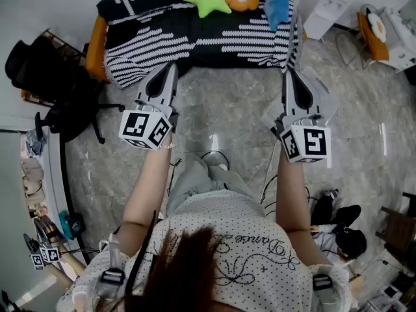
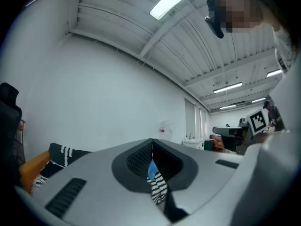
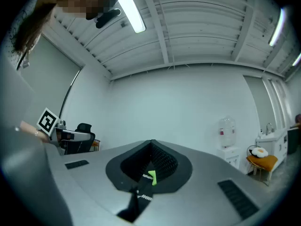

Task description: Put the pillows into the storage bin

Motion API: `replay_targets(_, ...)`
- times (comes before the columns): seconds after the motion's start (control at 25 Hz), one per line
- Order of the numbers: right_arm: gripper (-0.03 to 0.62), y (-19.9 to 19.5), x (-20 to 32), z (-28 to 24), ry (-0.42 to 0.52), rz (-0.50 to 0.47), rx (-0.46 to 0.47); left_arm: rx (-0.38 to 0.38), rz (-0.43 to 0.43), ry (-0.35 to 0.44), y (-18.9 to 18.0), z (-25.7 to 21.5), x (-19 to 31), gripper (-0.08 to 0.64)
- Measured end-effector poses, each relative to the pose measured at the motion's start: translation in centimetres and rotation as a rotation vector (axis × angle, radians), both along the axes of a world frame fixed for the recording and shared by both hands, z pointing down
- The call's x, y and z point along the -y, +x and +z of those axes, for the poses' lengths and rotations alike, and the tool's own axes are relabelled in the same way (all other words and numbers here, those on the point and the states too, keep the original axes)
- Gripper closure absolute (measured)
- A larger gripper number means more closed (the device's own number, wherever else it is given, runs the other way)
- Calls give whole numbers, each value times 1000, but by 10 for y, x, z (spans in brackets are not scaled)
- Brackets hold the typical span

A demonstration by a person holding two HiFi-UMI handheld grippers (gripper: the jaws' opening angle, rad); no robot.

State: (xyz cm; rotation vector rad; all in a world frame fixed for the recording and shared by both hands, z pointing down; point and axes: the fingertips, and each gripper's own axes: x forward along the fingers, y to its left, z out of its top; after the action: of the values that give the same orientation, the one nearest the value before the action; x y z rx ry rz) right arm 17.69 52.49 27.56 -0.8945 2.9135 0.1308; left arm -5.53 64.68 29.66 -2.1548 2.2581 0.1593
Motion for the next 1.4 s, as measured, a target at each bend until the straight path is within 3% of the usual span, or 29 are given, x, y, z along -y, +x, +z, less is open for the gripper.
replay_targets(0.56,581,-4,4,-2,-3,6,21,46,-35,5,3,-11,3,554)
replay_targets(0.76,439,-19,12,3,-29,-22,10,36,-59,1,-7,-12,10,476)
replay_targets(1.04,371,-72,44,15,-43,-22,-24,42,-82,-32,-64,-3,45,317)
replay_targets(1.4,365,-172,128,23,-62,9,-51,63,-28,-66,-158,6,142,273)
